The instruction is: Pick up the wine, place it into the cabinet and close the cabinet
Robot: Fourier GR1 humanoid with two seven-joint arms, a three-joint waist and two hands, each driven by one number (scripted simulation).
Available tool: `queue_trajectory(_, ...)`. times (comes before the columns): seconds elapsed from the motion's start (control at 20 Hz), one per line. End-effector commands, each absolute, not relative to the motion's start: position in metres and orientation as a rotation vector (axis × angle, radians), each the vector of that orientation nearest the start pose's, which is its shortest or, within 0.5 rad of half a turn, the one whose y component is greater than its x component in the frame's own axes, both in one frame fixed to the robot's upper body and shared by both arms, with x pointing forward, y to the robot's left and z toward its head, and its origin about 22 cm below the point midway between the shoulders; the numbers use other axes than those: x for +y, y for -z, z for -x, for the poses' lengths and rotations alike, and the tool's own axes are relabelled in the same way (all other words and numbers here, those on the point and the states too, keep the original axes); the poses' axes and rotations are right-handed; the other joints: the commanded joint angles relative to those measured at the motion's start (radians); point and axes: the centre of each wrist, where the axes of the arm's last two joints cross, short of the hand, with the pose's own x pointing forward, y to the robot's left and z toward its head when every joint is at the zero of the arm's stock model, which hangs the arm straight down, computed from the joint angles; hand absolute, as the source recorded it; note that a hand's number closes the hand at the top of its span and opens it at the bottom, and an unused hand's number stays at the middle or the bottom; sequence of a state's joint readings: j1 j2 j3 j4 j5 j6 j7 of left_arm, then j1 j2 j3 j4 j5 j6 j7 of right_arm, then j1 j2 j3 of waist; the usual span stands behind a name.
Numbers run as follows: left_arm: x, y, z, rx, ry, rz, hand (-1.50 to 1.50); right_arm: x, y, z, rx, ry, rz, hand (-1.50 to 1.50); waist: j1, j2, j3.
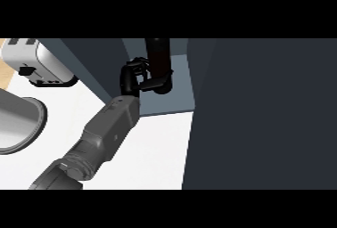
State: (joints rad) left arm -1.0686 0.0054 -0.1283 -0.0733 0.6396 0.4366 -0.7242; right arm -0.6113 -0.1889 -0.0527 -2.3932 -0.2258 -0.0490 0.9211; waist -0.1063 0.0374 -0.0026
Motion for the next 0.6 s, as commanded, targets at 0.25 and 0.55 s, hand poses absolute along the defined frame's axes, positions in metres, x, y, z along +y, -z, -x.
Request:
queue_trajectory(0.25,0.132,0.043,-0.391,-1.655,-0.272,-0.101,1.50,-0.197,-0.289,-0.183,-2.003,-0.317,-0.309,-1.50,-0.013,0.001,-0.001)
queue_trajectory(0.55,0.137,0.055,-0.382,-1.582,-0.289,-0.090,1.50,-0.196,-0.283,-0.172,-2.014,-0.356,-0.338,-1.50,-0.052,-0.003,-0.001)
